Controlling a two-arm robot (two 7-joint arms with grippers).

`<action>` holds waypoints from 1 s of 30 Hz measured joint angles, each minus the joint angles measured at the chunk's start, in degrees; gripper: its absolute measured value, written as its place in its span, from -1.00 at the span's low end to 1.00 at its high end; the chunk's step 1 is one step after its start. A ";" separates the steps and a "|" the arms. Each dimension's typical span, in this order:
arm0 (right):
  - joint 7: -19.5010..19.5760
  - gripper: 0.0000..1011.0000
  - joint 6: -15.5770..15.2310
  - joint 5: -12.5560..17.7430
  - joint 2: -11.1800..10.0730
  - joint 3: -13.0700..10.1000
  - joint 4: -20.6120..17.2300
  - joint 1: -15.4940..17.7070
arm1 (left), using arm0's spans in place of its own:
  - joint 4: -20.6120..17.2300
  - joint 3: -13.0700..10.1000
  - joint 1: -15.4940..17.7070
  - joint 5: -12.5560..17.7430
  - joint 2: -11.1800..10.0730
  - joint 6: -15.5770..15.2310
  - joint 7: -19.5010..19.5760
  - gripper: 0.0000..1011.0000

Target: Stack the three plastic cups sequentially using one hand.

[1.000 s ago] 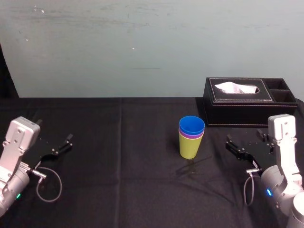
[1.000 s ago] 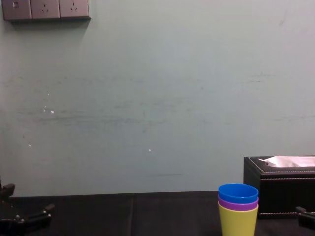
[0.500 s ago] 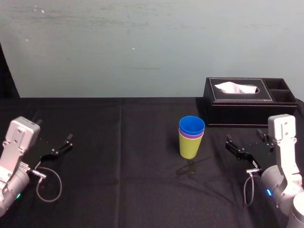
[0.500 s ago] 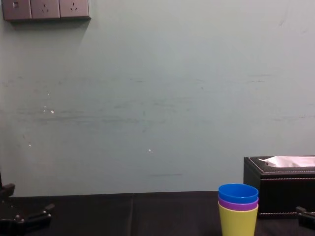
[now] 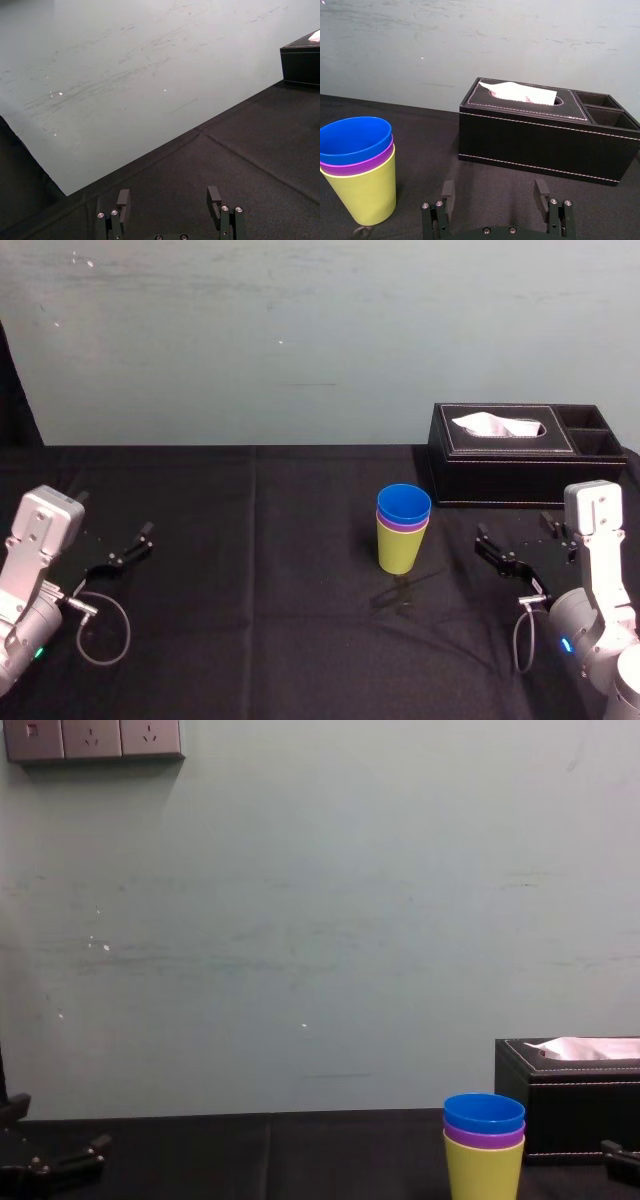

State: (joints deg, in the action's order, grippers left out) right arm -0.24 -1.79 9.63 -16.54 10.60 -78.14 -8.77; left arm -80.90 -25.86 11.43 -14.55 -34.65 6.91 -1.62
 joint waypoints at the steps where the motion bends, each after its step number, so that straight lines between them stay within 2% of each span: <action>1: 0.00 0.98 0.00 0.00 0.00 0.00 0.00 0.00 | 0.00 0.00 0.00 0.00 0.00 0.00 0.00 0.98; 30: 0.00 0.98 0.00 0.00 0.00 0.00 0.01 0.00 | 0.00 0.00 0.00 0.00 0.00 0.00 0.00 0.98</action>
State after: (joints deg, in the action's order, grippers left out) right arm -0.25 -1.79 9.63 -16.54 10.60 -78.13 -8.77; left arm -80.90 -25.86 11.43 -14.55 -34.64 6.91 -1.62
